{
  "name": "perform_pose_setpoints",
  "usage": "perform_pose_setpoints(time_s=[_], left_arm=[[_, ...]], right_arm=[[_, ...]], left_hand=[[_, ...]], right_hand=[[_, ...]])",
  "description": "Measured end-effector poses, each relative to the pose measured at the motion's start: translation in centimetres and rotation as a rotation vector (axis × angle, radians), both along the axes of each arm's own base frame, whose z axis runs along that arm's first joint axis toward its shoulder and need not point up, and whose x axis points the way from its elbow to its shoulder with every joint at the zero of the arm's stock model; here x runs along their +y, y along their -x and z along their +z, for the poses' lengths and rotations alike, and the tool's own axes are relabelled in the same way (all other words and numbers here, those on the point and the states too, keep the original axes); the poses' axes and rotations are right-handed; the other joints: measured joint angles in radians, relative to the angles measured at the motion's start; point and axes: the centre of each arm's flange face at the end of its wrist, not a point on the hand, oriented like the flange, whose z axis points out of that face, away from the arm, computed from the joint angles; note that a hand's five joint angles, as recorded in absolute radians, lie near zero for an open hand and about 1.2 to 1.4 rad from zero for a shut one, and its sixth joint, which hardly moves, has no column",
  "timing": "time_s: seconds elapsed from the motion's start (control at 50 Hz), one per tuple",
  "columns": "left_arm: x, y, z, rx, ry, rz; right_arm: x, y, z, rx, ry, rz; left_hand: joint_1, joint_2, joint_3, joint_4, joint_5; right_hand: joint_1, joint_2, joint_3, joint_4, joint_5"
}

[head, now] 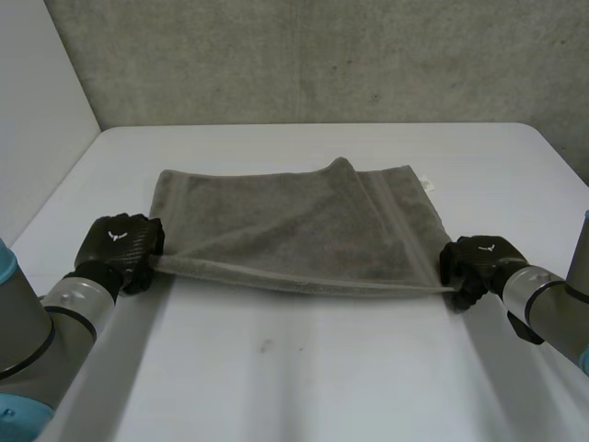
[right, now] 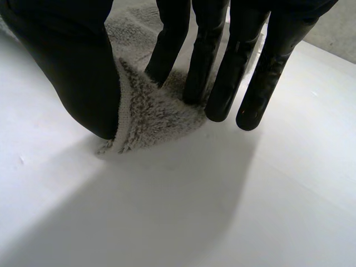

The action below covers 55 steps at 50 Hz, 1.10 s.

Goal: Fold the towel.

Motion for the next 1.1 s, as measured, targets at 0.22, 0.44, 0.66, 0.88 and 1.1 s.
perform_pose_setpoints(time_s=[0.22,0.44,0.66,0.88,1.1], left_arm=[[0.4,0.0,-0.4,0.011,-0.021,0.001],[3.0,-0.3,-2.4,-0.038,-0.121,-0.022],[3.4,-0.6,-1.8,-0.08,-0.113,-0.026],[1.2,-2.7,-1.2,-0.07,-0.093,0.06],[1.2,-2.9,-1.5,-0.077,-0.119,0.069]], right_arm=[[-1.1,0.9,0.4,-0.059,0.042,-0.05],[-0.5,0.9,2.1,0.034,0.14,0.001],[-0.2,1.0,2.0,0.084,0.153,0.019],[-0.3,1.0,1.7,0.089,0.148,0.021],[-0.2,1.0,1.5,0.12,0.154,0.038]], left_hand=[[-0.007,-0.008,-0.008,-0.008,-0.007],[-0.8,-0.798,-0.799,-0.794,-0.792],[-0.889,-0.893,-0.892,-0.893,-0.88],[-0.865,-0.864,-0.866,-0.866,-0.875],[-0.814,-0.814,-0.815,-0.814,-0.817]], right_hand=[[0.497,0.419,0.432,0.438,0.393],[0.5,0.419,0.432,0.439,0.4],[0.5,0.419,0.432,0.439,0.402],[0.5,0.419,0.432,0.439,0.401],[0.5,0.419,0.432,0.439,0.402]])
